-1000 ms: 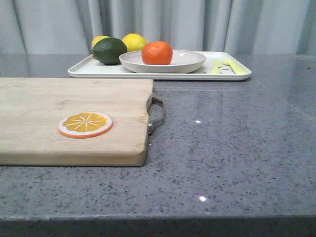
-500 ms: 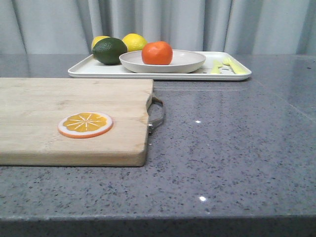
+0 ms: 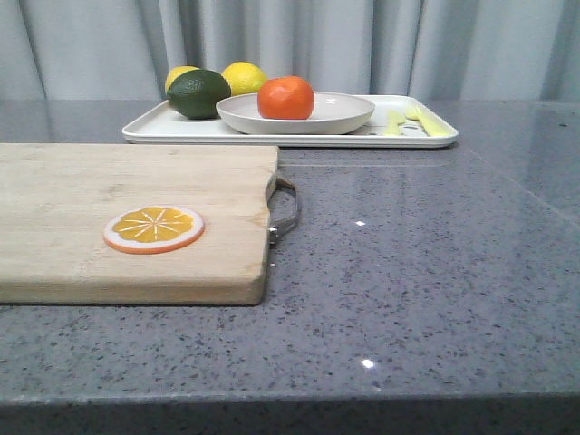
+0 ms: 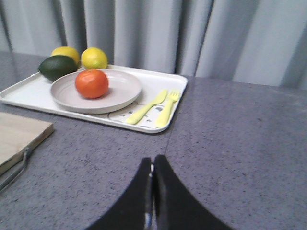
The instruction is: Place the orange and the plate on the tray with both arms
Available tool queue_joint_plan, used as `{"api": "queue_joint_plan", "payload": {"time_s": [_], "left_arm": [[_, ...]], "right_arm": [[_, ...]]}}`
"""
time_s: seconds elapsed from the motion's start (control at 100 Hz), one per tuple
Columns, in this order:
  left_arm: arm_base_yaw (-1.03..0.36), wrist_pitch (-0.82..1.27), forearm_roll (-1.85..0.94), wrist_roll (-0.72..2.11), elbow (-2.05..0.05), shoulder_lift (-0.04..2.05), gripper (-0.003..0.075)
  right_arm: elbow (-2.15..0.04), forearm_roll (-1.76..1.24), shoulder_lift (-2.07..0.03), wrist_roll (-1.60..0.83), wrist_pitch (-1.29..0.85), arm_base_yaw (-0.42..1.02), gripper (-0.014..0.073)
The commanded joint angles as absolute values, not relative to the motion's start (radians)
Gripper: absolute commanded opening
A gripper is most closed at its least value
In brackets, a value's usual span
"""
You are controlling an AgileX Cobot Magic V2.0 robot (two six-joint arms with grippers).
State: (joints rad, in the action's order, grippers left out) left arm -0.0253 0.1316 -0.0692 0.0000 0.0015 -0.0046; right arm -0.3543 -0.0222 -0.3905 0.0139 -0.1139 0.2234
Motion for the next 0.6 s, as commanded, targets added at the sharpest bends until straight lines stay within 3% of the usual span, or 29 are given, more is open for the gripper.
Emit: {"api": "queue_joint_plan", "payload": {"time_s": [0.0, 0.24, 0.59], "left_arm": [[-0.024, 0.056, -0.069, 0.0, 0.01, -0.037, -0.002], [-0.024, 0.056, -0.069, 0.0, 0.01, -0.037, -0.002], [-0.024, 0.056, -0.069, 0.0, 0.01, -0.037, -0.002]], "right_arm": [[-0.316, 0.067, -0.34, 0.1, 0.041, 0.178, -0.0039], [-0.152, 0.131, -0.172, 0.166, 0.064, 0.072, -0.0039], [-0.013, 0.118, 0.012, 0.167, 0.051, 0.055, -0.0039]]}}
